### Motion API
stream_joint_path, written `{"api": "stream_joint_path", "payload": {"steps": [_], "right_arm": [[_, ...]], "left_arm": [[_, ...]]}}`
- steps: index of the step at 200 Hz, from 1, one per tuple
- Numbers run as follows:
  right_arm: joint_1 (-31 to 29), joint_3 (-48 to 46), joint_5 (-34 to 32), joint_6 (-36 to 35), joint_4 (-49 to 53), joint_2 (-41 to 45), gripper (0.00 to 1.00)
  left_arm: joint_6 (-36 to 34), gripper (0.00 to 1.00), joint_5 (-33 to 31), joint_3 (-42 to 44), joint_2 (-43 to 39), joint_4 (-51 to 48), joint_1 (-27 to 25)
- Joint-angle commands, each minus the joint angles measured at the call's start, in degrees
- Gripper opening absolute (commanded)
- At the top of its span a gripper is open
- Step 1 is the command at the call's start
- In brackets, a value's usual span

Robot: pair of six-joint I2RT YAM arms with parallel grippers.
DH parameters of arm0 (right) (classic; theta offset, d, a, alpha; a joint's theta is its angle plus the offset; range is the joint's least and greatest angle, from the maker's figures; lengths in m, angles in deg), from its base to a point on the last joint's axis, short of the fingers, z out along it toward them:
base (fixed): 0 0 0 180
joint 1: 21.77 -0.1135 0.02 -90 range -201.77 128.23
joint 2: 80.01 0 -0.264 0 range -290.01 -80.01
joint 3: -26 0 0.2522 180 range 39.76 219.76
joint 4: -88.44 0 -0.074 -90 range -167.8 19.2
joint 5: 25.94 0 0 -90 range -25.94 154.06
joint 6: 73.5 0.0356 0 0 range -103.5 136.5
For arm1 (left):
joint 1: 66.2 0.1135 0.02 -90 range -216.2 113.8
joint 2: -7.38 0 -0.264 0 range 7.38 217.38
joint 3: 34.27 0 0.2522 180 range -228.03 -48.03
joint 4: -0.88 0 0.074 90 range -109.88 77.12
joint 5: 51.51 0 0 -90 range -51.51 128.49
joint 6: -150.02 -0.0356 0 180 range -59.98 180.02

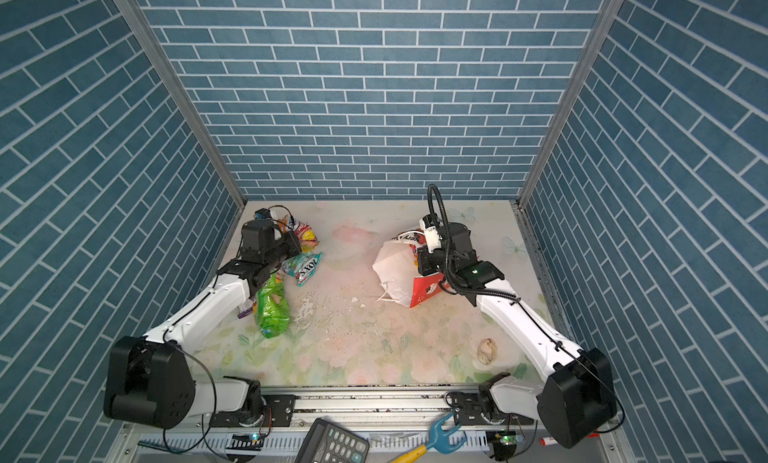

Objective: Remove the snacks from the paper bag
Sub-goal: 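Carry the orange packet to the snack pile and open the left gripper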

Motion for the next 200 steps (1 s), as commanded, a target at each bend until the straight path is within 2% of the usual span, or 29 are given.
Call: {"api": "stream_joint_path", "payload": {"steps": [1, 101, 127, 155, 171, 190, 200], "right_arm": [[-0.03, 1.35, 2.05, 1.82, -0.45, 1.78, 0.0], [-0.1, -2.23, 1.55, 3.83, -2.73, 3.94, 0.0], [-0.14, -2.52, 1.95, 4.19, -2.89, 3.76, 0.0], [-0.18, -2.72, 2.03, 4.19, -2.86, 4.3, 0.0], [-0.12, -3.02, 1.92, 4.19, -2.9, 4.6, 0.0], [-0.08, -3.41, 1.51, 4.21, -2.98, 4.69, 0.0], [-0.15, -3.48, 1.34, 4.19, -3.01, 4.69, 0.0]], "left_arm": [[-1.29, 0.0, -1.57, -2.44, 2.09, 4.4, 1.43], [-1.66, 0.0, 0.47, -10.47, 16.31, 4.31, 2.13], [-1.67, 0.12, 0.97, -11.33, 17.81, 4.0, 2.13], [-1.97, 0.33, 0.61, -10.6, 17.52, 4.66, 2.13], [-2.05, 0.4, 0.79, -9.99, 17.21, 5.16, 2.11], [-2.04, 0.42, 1.23, -9.45, 16.62, 5.67, 2.14], [-2.1, 0.48, 1.47, -9.41, 16.26, 5.67, 2.1]]}}
